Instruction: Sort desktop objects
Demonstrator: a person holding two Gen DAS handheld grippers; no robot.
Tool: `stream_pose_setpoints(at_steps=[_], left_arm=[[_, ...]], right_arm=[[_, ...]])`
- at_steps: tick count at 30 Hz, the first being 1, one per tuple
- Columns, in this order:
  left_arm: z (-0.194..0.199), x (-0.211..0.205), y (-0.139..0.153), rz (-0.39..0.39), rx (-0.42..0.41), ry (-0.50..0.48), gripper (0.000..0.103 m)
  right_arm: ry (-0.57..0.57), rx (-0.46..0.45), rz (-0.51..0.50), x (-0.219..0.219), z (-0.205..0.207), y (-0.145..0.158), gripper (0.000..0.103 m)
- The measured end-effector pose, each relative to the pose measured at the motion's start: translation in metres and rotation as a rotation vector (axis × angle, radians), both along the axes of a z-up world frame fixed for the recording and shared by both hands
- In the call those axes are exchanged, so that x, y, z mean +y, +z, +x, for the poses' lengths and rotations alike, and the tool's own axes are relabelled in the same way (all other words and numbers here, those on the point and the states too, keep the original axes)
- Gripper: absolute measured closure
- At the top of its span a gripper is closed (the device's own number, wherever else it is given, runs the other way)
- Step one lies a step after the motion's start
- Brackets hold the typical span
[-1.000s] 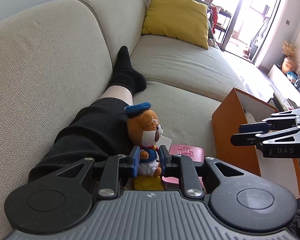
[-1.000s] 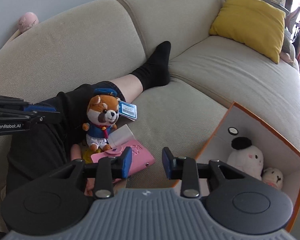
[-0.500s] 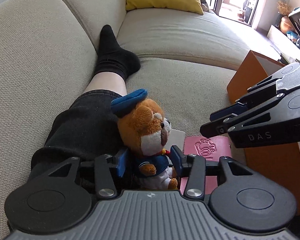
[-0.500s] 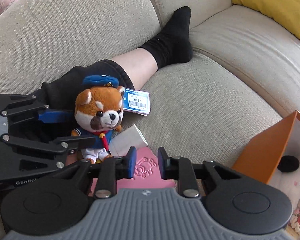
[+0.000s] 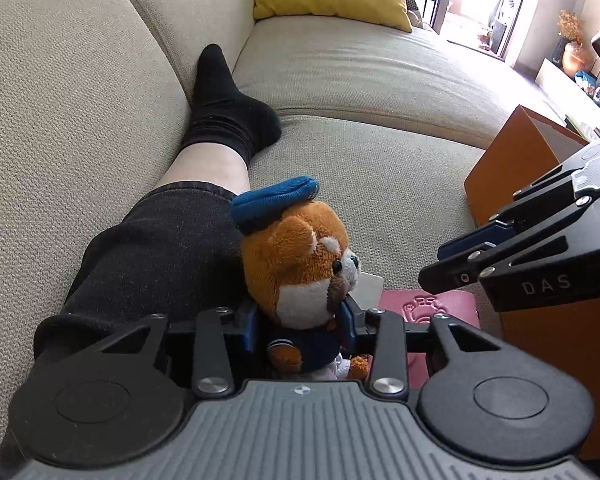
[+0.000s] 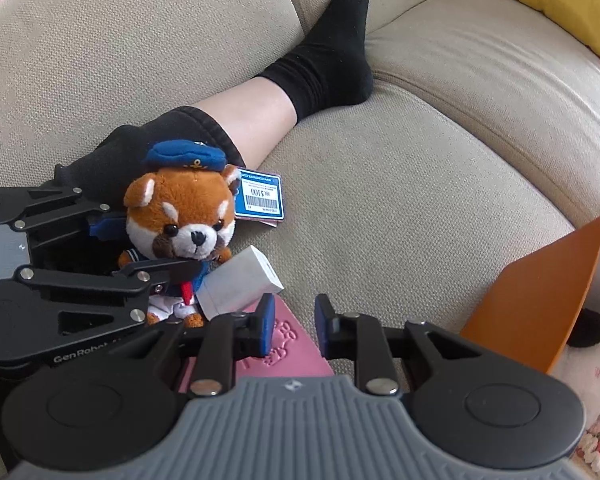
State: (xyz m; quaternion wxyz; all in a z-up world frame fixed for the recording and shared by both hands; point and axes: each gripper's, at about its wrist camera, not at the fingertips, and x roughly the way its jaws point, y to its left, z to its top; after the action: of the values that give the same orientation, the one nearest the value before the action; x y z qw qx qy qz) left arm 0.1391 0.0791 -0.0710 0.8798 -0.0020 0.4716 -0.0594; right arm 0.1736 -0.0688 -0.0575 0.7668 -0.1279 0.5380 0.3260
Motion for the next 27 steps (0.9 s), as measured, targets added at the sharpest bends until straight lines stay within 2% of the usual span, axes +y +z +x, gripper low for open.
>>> stream_pose_setpoints(at_steps=[5,7,9,11,15,19,21,24,27], left_arm=[[-0.020,0.005,0.015,-0.026,-0.024,0.034,0.062],[-0.027,0.006,0.024,-0.032,-0.034,0.041,0.062],[-0.036,0.006,0.032,-0.030,-0.044,0.054,0.062],[-0.045,0.008,0.039,-0.034,-0.048,0.064,0.062],[-0.062,0.009,0.048,-0.046,-0.060,0.088,0.062],[-0.070,0.011,0.051,-0.067,-0.067,0.110,0.062],[-0.075,0.013,0.051,-0.074,-0.069,0.115,0.062],[-0.078,0.013,0.053,-0.079,-0.074,0.119,0.062],[-0.081,0.013,0.053,-0.085,-0.077,0.122,0.062]], right_arm=[[0.112,0.001,0.013,0.006,-0.026,0.013,0.079],[0.174,-0.001,0.002,0.013,-0.040,0.015,0.072],[0.244,-0.011,-0.020,0.020,-0.055,0.014,0.061],[0.306,-0.031,-0.046,0.026,-0.069,0.013,0.061],[0.398,-0.083,-0.123,0.036,-0.089,0.003,0.051],[0.438,-0.163,-0.191,0.045,-0.098,-0.009,0.050],[0.455,-0.190,-0.219,0.050,-0.100,-0.015,0.045],[0.469,-0.205,-0.228,0.055,-0.101,-0.019,0.042],[0.465,-0.192,-0.231,0.056,-0.098,-0.020,0.043]])
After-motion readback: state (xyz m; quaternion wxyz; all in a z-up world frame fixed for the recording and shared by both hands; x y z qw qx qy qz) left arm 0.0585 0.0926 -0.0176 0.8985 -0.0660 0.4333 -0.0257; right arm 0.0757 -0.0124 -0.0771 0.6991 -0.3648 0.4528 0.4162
